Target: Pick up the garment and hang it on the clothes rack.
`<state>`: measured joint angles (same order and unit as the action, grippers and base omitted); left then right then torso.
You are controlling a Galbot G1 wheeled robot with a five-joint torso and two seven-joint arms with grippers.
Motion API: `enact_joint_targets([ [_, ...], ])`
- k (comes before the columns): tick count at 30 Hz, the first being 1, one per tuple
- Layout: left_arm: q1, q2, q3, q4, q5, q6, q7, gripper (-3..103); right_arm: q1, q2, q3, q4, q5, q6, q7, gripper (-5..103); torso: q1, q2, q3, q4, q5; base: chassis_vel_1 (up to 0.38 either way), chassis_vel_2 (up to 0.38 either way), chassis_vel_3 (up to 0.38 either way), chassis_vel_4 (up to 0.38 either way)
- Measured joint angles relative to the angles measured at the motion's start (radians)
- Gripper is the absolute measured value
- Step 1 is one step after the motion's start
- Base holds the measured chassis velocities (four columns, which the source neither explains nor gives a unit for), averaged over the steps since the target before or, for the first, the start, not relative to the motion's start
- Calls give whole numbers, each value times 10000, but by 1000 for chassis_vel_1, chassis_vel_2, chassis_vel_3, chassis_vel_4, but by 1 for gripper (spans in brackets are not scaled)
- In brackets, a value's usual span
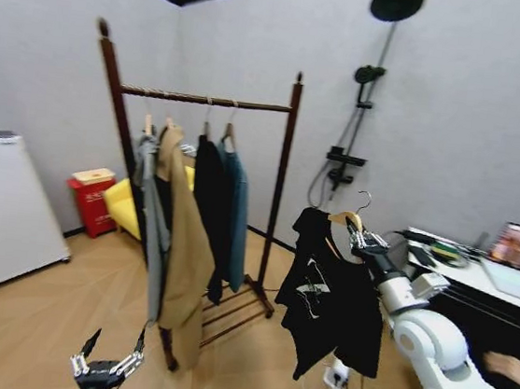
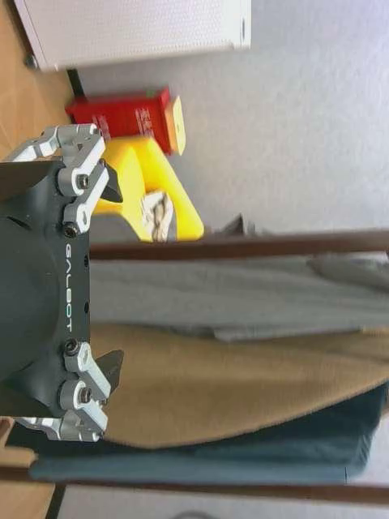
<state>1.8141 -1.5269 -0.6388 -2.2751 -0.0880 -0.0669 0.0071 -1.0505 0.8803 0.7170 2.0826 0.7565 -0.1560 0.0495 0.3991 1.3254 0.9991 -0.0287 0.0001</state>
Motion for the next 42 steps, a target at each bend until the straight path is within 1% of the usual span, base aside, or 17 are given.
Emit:
enact_joint_targets([
  [1,0,0,0,0,0,0,0,100,0,0,0,0,0,0,0,10,0,0,0,0,0,124,128,111,97],
  [3,0,0,0,0,0,0,0,100,96,-40,-10,-140,107,16,-10,10,86,169,85,-5,-1,87,98,111,119],
  [5,0,0,0,0,-1,0,0,100,137,-52,-10,-184,146,23,-9,10,119,241,119,-8,-1,67,85,95,99],
  [7,0,0,0,0,0,0,0,100,211,-74,-12,-276,188,33,-10,10,195,393,196,-8,0,69,70,73,87],
  [8,0,0,0,0,0,0,0,100,211,-74,-12,-276,188,33,-10,10,195,393,196,-8,0,69,59,68,87],
  [10,0,0,0,0,0,0,0,100,275,-81,-12,-352,199,34,-10,10,284,573,285,-1,0,56,59,61,58],
  [11,0,0,0,0,0,0,0,100,299,-83,-7,-384,201,34,-9,10,315,639,318,-3,-1,0,0,0,0],
  [14,0,0,0,0,0,0,0,100,353,-84,3,-444,201,33,-7,10,354,710,359,-6,0,0,0,0,0],
  [24,0,1,0,0,0,0,1,100,386,-111,12,-399,202,-2,-4,10,391,787,392,-9,0,0,0,0,0],
  [27,0,0,0,0,0,0,1,100,363,-139,59,-308,206,-36,-14,10,499,1004,498,-11,0,0,0,0,0],
  [28,0,0,0,0,0,0,1,100,363,-139,59,-308,206,-36,-14,10,499,1004,498,-11,0,0,0,0,0],
  [31,0,0,0,0,0,0,2,100,268,-140,118,-199,206,-67,-43,10,640,1296,646,-13,0,0,0,0,0],
  [34,0,0,0,0,0,0,2,100,255,-139,146,-179,206,-77,-46,10,694,1406,703,-12,0,0,0,0,0],
  [36,0,0,0,0,0,0,2,100,237,-139,201,-173,206,-101,-70,10,795,1614,813,-9,0,0,0,0,0],
  [37,0,0,0,0,0,0,2,100,237,-139,201,-173,206,-101,-70,10,795,1614,813,-9,0,0,0,0,0],
  [41,0,0,0,0,0,0,2,100,188,-133,251,-192,206,-118,-106,10,965,1956,986,-9,0,0,0,0,0],
  [42,0,0,0,0,0,0,2,100,188,-133,251,-192,206,-118,-106,10,965,1956,986,-9,0,0,0,0,0],
])
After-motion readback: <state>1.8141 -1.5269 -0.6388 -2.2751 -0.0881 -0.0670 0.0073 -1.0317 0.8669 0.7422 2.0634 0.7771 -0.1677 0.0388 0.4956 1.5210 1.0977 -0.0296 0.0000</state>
